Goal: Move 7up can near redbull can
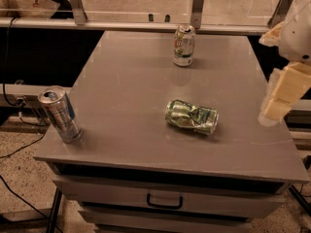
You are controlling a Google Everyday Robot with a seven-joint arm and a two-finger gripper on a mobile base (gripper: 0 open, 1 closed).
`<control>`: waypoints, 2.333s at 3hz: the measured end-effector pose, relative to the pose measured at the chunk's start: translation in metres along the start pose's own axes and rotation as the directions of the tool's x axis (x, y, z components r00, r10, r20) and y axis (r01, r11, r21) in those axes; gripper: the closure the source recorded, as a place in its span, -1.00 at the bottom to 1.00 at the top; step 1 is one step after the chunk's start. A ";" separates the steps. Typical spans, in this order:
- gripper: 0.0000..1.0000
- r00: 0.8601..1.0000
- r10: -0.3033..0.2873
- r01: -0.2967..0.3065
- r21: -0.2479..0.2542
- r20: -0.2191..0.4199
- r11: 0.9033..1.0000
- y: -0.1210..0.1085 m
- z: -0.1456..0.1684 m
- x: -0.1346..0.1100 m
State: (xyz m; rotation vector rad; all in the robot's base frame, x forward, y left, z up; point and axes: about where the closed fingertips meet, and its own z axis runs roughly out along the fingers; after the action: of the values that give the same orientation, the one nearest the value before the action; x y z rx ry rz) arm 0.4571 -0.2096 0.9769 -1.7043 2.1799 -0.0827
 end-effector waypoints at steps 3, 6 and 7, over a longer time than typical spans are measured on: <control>-1.00 0.946 0.058 -0.092 0.092 0.318 0.992 -0.194 0.062 -0.078; -1.00 0.812 0.167 -0.219 0.027 0.559 0.975 -0.241 0.121 -0.162; -1.00 0.816 0.179 -0.227 0.020 0.550 0.974 -0.245 0.144 -0.165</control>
Offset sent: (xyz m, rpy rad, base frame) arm 0.2587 0.0255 0.0472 0.2747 -0.2444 -0.0094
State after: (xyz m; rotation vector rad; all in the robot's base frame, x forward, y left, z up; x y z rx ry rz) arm 0.7630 -0.0926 0.9508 -1.2343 1.8678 0.3276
